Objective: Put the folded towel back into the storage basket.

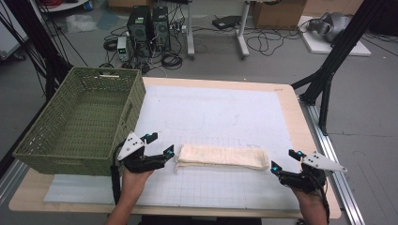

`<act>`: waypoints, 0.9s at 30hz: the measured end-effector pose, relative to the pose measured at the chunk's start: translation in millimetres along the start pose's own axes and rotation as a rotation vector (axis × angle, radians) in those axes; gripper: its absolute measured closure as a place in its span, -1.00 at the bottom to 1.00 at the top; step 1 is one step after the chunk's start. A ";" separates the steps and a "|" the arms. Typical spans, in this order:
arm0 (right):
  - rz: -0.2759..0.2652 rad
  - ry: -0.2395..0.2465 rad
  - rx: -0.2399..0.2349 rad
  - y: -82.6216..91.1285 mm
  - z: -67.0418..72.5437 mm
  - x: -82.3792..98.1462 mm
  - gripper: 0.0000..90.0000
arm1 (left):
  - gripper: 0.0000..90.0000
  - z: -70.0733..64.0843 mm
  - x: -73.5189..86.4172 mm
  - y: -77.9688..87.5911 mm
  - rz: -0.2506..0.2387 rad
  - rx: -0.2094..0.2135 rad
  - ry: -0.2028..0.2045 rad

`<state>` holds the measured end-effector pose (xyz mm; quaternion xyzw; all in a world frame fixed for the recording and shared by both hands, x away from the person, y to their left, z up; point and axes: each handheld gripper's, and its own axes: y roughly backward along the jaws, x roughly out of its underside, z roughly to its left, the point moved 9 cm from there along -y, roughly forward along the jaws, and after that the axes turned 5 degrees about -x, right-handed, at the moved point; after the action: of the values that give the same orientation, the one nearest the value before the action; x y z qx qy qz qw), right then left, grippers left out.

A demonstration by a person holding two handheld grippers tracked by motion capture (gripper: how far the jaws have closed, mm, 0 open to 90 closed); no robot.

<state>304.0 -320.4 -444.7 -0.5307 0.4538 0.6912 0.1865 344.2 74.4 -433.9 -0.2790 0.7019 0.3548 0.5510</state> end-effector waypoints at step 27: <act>0.004 -0.013 -0.015 -4.5 2.5 2.4 -0.59 | -0.57 -8.5 5.0 -10.7 0.062 0.016 0.012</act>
<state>305.0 -316.5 -448.7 -0.5266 0.4482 0.6985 0.1841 346.5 61.1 -439.6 -0.2548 0.7163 0.3646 0.5377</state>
